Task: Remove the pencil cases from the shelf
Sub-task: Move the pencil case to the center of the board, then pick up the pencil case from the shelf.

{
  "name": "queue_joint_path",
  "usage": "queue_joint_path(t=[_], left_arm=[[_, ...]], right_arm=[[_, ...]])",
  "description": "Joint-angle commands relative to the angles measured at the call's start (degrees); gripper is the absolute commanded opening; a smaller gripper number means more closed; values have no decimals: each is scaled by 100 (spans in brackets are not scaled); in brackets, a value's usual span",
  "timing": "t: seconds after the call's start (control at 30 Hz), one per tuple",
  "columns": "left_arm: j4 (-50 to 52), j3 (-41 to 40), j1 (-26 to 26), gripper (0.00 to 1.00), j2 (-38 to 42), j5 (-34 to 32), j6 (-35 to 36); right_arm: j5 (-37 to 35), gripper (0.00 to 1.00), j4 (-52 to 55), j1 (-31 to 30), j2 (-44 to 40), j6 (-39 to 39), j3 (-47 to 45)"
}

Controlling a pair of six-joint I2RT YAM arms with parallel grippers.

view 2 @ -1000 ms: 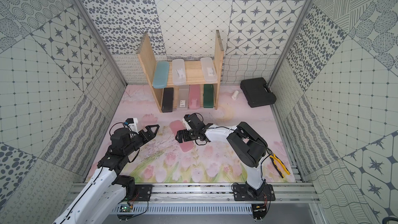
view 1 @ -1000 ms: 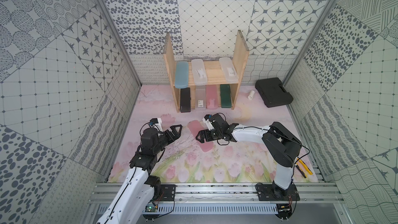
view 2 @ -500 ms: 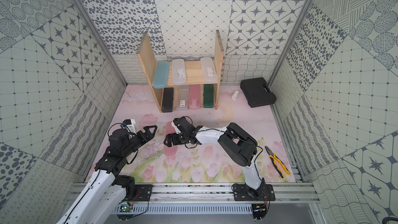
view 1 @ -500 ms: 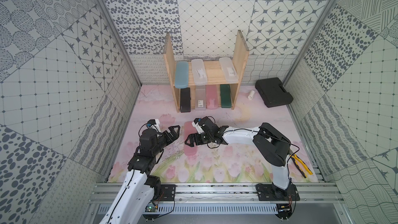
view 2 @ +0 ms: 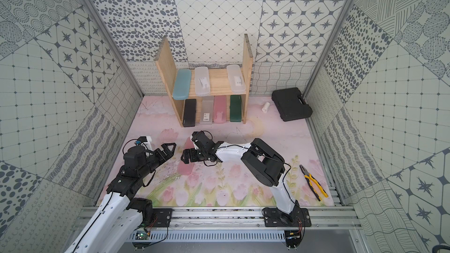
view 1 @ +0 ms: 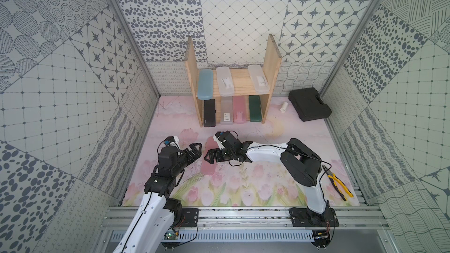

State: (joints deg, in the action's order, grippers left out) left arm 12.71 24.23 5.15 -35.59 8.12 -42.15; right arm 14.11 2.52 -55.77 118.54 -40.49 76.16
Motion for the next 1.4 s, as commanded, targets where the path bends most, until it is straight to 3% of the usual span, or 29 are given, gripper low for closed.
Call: queue_joint_path(t=[0.0, 0.3, 0.53, 0.7, 1.17, 1.37], left_arm=[[69, 49, 0, 99, 19, -198, 87], [22, 153, 3, 99, -196, -238, 154], [-915, 429, -5, 99, -1391, 590, 37], [-1131, 795, 30, 99, -2145, 529, 281], [-591, 2588, 1280, 99, -4312, -1895, 1522], [-412, 3381, 1454, 99, -5260, -2502, 1976]], right_arm=[[-74, 98, -151, 28, 206, 62, 290], [18, 98, -164, 70, 340, -1, 664], [-131, 97, -411, 660, -887, 136, -566], [-580, 97, 8, 1005, -1938, 700, -1216], [-3249, 98, 547, 1103, -4128, 2530, -2575], [-3388, 98, 578, 1146, -4489, 2632, -2810]])
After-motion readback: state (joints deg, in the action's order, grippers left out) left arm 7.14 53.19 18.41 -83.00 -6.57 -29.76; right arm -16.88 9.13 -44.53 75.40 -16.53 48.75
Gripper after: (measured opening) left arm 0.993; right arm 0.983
